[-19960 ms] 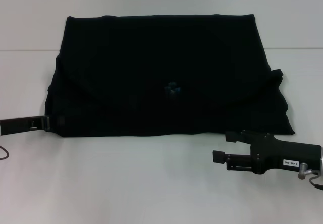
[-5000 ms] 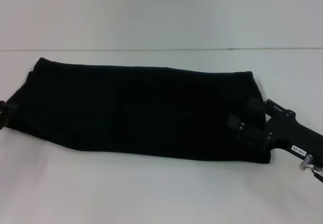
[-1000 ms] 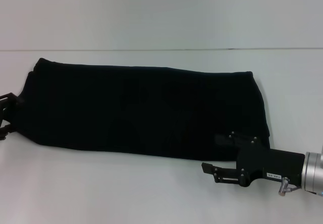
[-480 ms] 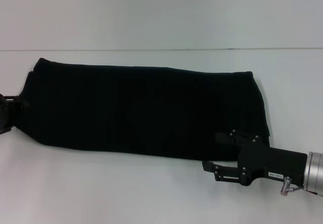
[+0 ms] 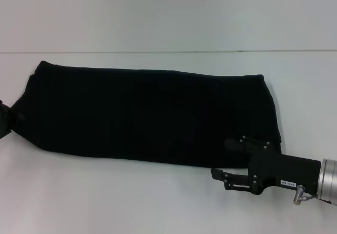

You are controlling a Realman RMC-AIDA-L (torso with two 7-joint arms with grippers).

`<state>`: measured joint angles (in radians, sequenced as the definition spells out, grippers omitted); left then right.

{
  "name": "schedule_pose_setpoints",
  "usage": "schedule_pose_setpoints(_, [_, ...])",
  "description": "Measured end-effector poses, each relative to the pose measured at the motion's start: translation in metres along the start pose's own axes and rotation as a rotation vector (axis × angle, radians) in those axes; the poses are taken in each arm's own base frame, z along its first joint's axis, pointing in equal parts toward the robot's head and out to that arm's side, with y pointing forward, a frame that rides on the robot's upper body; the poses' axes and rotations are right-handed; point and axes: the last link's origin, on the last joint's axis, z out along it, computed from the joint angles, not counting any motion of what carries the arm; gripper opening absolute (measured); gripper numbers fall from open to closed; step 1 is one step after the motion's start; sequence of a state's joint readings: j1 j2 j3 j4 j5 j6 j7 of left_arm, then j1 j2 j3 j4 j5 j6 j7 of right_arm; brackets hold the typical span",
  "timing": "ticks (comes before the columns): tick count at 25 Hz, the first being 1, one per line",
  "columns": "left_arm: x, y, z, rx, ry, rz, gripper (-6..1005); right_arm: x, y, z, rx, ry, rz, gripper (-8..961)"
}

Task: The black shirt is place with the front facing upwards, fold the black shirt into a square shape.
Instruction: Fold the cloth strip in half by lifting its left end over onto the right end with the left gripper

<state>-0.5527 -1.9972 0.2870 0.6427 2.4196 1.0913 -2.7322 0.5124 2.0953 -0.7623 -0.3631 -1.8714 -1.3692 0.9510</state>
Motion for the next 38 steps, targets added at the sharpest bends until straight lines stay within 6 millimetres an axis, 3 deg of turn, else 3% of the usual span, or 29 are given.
schedule_pose_setpoints(5, [-0.002, 0.000, 0.001, -0.005, 0.002, 0.010, 55, 0.000, 0.001, 0.000, -0.005, 0.002, -0.001, 879])
schedule_pose_setpoints(18, [-0.003, 0.016, 0.005, -0.088, 0.000, 0.059, 21, 0.001, 0.001, 0.000, -0.003, 0.000, 0.004, 879])
schedule_pose_setpoints(24, [-0.009, 0.063, 0.013, -0.259, -0.052, 0.122, 21, 0.005, 0.000, -0.007, 0.034, -0.015, 0.029, 878])
schedule_pose_setpoints(27, [-0.022, 0.096, 0.026, -0.330, -0.103, 0.170, 21, 0.008, -0.001, -0.013, 0.061, -0.028, 0.050, 878])
schedule_pose_setpoints(34, [-0.080, 0.187, 0.062, -0.493, -0.251, 0.309, 21, 0.027, 0.009, -0.043, 0.133, -0.073, 0.128, 878])
schedule_pose_setpoints(36, [-0.098, 0.209, 0.069, -0.536, -0.277, 0.339, 21, 0.029, 0.011, -0.047, 0.140, -0.079, 0.136, 878])
schedule_pose_setpoints(37, [-0.098, 0.209, 0.069, -0.536, -0.277, 0.339, 21, 0.031, 0.013, -0.050, 0.147, -0.083, 0.144, 878])
schedule_pose_setpoints(38, [-0.119, 0.228, 0.077, -0.582, -0.314, 0.362, 21, 0.034, 0.015, -0.054, 0.153, -0.088, 0.152, 878])
